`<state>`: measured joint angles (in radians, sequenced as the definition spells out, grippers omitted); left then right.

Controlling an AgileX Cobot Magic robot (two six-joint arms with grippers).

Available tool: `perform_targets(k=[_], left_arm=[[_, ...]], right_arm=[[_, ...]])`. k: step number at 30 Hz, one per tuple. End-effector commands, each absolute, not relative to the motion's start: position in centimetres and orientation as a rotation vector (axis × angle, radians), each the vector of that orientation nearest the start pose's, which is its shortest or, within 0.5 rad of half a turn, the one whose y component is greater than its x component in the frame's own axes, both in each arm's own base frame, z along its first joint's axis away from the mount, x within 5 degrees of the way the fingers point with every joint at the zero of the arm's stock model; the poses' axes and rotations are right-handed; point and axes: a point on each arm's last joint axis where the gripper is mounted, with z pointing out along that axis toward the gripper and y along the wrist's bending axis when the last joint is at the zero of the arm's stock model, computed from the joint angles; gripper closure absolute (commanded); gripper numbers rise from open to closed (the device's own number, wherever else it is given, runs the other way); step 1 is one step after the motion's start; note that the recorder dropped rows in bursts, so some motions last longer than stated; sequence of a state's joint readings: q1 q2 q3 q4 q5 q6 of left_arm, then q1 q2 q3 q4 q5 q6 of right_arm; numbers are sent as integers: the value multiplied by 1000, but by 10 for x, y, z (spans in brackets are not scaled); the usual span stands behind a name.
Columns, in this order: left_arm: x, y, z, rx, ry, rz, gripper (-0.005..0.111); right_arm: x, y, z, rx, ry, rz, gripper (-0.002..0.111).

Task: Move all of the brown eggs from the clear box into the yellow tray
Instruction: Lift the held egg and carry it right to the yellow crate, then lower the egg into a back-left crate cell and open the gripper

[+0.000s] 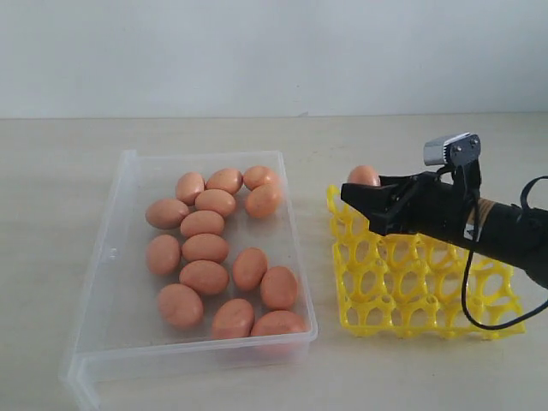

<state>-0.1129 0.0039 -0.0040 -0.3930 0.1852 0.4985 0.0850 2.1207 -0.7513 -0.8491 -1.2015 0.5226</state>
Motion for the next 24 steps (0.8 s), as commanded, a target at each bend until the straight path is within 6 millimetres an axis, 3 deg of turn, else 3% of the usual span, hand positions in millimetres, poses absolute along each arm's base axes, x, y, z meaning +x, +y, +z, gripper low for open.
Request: perform_targets(k=[1,6,12,16,24], left_arm=[[55,-13,198,226,1633,-71,29],[55,-13,198,226,1633,-71,29],[55,-13,198,226,1633,-71,29],[55,-13,198,226,1633,-71,29],[55,-13,198,226,1633,-71,29]], right_arm=[[340,92,95,-513,1717,879,109],[345,93,84,-514,1728,878,109],[356,97,85,-536,1708,909,109],[356,111,86,-579,1696,915,109],[361,110,76,-600,1804,788,109]])
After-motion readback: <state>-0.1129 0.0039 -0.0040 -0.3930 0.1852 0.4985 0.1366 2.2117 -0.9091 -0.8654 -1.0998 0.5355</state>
